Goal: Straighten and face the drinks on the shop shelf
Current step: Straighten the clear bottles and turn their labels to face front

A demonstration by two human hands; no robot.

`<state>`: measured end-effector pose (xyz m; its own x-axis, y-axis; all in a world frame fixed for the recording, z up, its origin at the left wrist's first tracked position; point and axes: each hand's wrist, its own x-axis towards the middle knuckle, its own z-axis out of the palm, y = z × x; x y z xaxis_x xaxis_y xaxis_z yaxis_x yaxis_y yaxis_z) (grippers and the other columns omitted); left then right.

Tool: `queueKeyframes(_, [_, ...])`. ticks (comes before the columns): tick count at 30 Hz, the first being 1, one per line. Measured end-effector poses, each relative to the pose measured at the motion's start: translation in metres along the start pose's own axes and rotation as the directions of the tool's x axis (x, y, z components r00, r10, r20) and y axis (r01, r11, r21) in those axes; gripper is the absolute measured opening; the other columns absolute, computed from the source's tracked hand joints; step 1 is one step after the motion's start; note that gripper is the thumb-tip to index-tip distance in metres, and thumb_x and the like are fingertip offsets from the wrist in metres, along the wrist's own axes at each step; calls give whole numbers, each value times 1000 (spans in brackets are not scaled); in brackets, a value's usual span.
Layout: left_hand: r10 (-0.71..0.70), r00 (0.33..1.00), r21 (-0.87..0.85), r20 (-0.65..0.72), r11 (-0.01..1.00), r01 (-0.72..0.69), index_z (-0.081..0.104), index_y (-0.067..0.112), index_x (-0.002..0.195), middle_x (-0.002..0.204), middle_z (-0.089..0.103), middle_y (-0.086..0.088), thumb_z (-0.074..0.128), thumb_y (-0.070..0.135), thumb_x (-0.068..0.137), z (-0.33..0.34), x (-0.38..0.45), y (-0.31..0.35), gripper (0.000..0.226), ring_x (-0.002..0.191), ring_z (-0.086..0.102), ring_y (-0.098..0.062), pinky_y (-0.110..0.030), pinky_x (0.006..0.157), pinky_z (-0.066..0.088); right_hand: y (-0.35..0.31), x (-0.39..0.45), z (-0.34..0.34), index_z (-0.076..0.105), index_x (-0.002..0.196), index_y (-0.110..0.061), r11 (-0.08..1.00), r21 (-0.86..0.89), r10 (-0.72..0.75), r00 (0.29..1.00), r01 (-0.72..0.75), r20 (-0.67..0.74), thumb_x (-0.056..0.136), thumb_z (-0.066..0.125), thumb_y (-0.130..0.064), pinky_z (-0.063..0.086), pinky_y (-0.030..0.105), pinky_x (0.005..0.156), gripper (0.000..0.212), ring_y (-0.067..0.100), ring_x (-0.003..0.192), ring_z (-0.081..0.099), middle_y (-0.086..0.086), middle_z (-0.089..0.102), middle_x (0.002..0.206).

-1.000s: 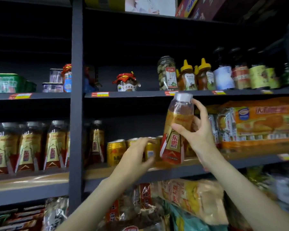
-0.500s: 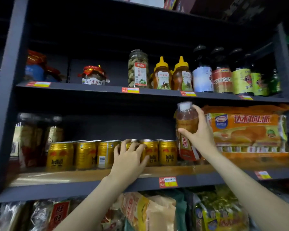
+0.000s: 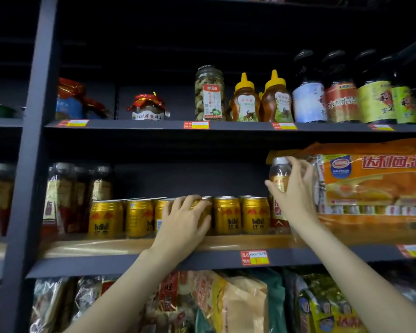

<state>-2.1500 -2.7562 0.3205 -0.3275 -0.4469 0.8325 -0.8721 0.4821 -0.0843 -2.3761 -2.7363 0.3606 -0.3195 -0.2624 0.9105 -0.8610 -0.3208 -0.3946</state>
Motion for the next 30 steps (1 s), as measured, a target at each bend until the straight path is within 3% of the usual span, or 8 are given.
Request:
queueKeyframes(3, [-21, 997, -27, -72, 999, 19, 52, 27, 126, 132, 48, 6, 30, 42, 93, -20, -14, -28, 43, 125, 41, -19, -38, 106, 26, -41, -14, 6, 44, 133, -11, 983, 41, -178, 983, 177, 41, 86, 68, -25, 27, 21, 95, 55, 24, 127, 37, 12, 34, 136])
queueKeyframes(6, [-30, 981, 12, -193, 999, 33, 61, 21, 113, 121, 57, 1, 29, 39, 85, -52, -32, -71, 46, 114, 52, -24, -42, 96, 37, -95, -28, 27, 42, 135, -14, 964, 192, -221, 958, 185, 185, 89, 63, -28, 26, 20, 94, 52, 21, 127, 37, 8, 35, 137])
queueKeyframes(10, [-50, 956, 66, -290, 995, 72, 60, 15, 112, 123, 56, -5, 35, 32, 84, -99, -65, -144, 41, 114, 49, -27, -48, 95, 40, -167, -46, 75, 41, 135, -18, 927, 330, -281, 912, 179, 297, 89, 61, -33, 30, 25, 97, 52, 21, 128, 37, 5, 36, 137])
queueKeyframes(13, [-35, 941, 135, -337, 987, 85, 50, 16, 124, 134, 46, -10, 38, 37, 84, -122, -82, -202, 46, 122, 35, -28, -50, 98, 36, -217, -50, 110, 38, 136, -23, 906, 390, -329, 855, 165, 401, 89, 61, -38, 32, 31, 101, 55, 21, 131, 32, 3, 34, 139])
queueKeyframes(21, [-69, 927, 43, -368, 995, 91, 22, 22, 145, 153, 15, -8, 37, 44, 82, -103, -75, -238, 68, 137, 16, -28, -49, 107, 25, -276, -16, 195, 17, 149, -32, 948, 297, -309, 554, 114, 773, 80, 71, -39, 30, 38, 109, 87, 29, 138, 30, 13, 26, 151])
queueKeyframes(24, [-75, 914, 54, -399, 993, 105, 20, 19, 147, 155, 10, -6, 37, 35, 81, -90, -70, -237, 70, 137, 18, -28, -41, 109, 20, -280, 1, 230, 6, 151, -31, 967, 207, -254, 492, 149, 833, 77, 75, -38, 23, 44, 115, 102, 31, 143, 18, 11, 14, 158])
queueKeyframes(27, [-84, 895, 2, -438, 996, 94, 21, 21, 147, 156, 11, -4, 38, 29, 82, -83, -70, -238, 68, 138, 18, -21, -26, 110, 9, -278, 14, 266, -7, 151, -24, 973, 170, -224, 448, 158, 866, 74, 78, -38, 16, 41, 118, 116, 27, 146, 11, 7, 5, 160])
queueKeyframes(30, [-85, 887, -14, -453, 996, 88, 19, 27, 147, 156, 10, 2, 38, 30, 81, -81, -70, -240, 69, 138, 15, -13, -21, 104, 11, -278, 20, 292, -13, 150, -24, 977, 144, -196, 398, 158, 896, 75, 77, -36, 17, 40, 117, 118, 27, 146, 11, 6, 3, 160])
